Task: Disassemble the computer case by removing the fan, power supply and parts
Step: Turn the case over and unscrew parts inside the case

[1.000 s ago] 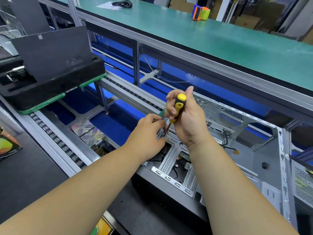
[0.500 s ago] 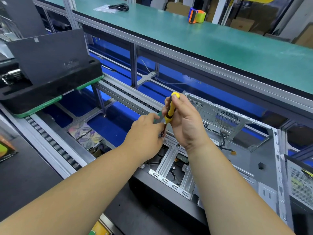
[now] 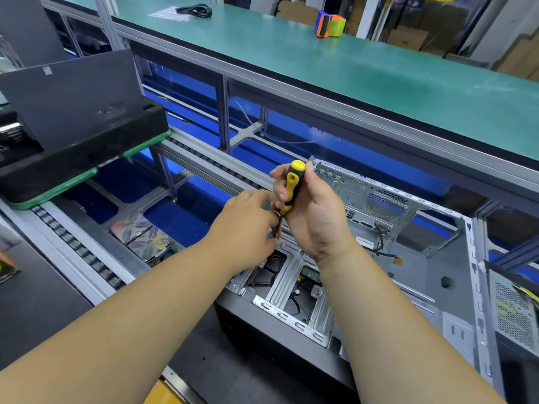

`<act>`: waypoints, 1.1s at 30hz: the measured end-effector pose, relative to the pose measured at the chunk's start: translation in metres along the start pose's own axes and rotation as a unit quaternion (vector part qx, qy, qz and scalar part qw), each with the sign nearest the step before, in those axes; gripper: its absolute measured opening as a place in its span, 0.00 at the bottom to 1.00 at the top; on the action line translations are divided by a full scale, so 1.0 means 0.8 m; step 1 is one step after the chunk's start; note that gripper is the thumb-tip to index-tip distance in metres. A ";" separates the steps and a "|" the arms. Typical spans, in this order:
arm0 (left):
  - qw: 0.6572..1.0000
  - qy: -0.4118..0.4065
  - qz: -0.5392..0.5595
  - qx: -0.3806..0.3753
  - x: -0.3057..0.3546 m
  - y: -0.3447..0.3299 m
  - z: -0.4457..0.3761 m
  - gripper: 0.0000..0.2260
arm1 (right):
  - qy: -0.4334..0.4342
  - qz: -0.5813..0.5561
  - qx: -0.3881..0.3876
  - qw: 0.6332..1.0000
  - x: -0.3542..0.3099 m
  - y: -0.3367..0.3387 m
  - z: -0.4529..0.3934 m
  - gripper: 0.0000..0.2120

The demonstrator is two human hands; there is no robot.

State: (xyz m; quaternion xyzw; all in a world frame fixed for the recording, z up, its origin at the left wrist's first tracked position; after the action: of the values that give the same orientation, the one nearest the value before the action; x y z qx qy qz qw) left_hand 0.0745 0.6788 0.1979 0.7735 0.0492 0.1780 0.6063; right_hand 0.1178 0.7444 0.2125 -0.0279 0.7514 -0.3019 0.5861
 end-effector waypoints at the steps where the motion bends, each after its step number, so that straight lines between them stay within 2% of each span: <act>1: 1.000 -0.007 -0.009 0.005 0.002 0.000 -0.001 0.09 | 0.004 -0.008 0.001 1.000 -0.001 0.001 0.001 0.25; 5: 0.998 -0.037 -0.048 0.011 0.010 -0.004 -0.002 0.09 | 0.023 -0.017 0.018 0.999 -0.007 0.008 0.005 0.27; 10: 0.996 -0.052 -0.073 0.005 0.012 -0.011 -0.001 0.11 | 0.052 0.038 0.125 0.990 -0.014 0.027 0.015 0.11; 12: 0.995 -0.060 -0.078 -0.002 0.014 -0.013 -0.001 0.11 | 0.054 0.048 0.145 0.987 -0.017 0.033 0.017 0.09; 15: 0.994 -0.064 -0.085 -0.013 0.015 -0.015 0.000 0.13 | 0.053 0.149 0.162 0.974 -0.029 0.040 0.020 0.10; 18: 0.991 -0.063 -0.116 -0.027 0.020 -0.017 -0.003 0.13 | 0.030 0.328 0.192 0.925 -0.040 0.049 0.024 0.14; 22: 0.986 -0.061 -0.147 -0.042 0.025 -0.019 -0.006 0.14 | 0.031 0.366 0.228 0.902 -0.048 0.057 0.029 0.17; 25: 0.986 -0.068 -0.146 -0.045 0.024 -0.021 -0.006 0.13 | 0.039 0.465 0.220 0.857 -0.062 0.052 0.030 0.11; 27: 0.990 -0.072 -0.113 -0.044 0.019 -0.021 -0.005 0.14 | 0.034 0.522 0.190 0.831 -0.067 0.046 0.028 0.10; 31: 0.996 -0.071 -0.014 -0.055 0.004 -0.016 0.003 0.16 | 0.039 0.575 0.113 0.809 -0.068 0.029 0.025 0.10; 33: 0.995 -0.069 0.010 -0.067 -0.002 -0.016 0.007 0.18 | 0.046 0.568 0.089 0.817 -0.067 0.020 0.025 0.11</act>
State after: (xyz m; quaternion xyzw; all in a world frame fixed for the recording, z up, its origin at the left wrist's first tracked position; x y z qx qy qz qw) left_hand 0.0768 0.6768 0.1843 0.7418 -0.0125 0.1326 0.6572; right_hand 0.1574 0.7705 0.2485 0.4699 0.6298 0.0176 0.6182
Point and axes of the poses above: each hand's wrist, its own z-axis away from the middle knuckle, its own y-axis out of the back of the hand, x = y × z, the point moved 8 cm from there along -z, towards the middle knuckle, and after that the axes turned 3 degrees about -x, right-handed, at the moved point
